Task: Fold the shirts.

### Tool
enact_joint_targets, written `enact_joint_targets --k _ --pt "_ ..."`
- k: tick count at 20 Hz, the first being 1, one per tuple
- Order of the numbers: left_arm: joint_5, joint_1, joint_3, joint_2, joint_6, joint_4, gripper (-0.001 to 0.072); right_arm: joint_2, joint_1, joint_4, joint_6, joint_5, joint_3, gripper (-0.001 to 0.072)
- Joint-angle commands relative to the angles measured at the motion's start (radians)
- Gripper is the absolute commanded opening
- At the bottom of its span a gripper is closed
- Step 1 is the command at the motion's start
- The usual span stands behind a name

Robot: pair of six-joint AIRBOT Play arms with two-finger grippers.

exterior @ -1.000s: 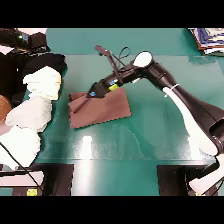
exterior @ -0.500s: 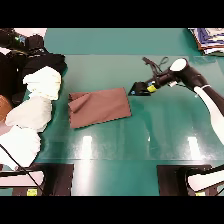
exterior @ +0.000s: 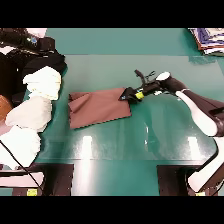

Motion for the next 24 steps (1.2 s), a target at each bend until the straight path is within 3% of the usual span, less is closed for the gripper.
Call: enact_joint_targets --k 1,3,4,8,12,17,24 --pt "-0.015 -0.011 0.000 -0.002 0.008 0.000 0.0026 -0.080 0.074 0.013 -0.003 0.034 0.115 0.0420" --pt "-0.038 -0.011 0.000 -0.002 0.008 0.000 0.0026 -0.087 0.082 0.006 -0.030 0.051 0.145 0.0110" --pt "-0.045 -0.011 0.000 -0.002 0.008 0.000 0.0026 -0.087 0.079 0.007 -0.042 0.066 0.156 0.0014" --pt "-0.076 -0.011 0.000 -0.002 0.008 -0.024 0.0026 -0.046 0.007 0.005 -0.053 0.116 0.169 0.0013" --pt "-0.105 -0.011 0.000 -0.002 0.015 -0.070 0.0026 0.120 -0.170 -0.003 -0.052 0.040 0.065 0.0013" --pt "-0.102 -0.011 0.000 -0.002 0.015 -0.079 0.0026 0.427 -0.544 -0.155 -0.007 -0.068 -0.197 0.0013" --pt "-0.060 -0.043 0.000 -0.002 0.014 -0.084 0.0026 0.760 -1.183 -0.154 0.010 -0.219 -0.506 0.0013"
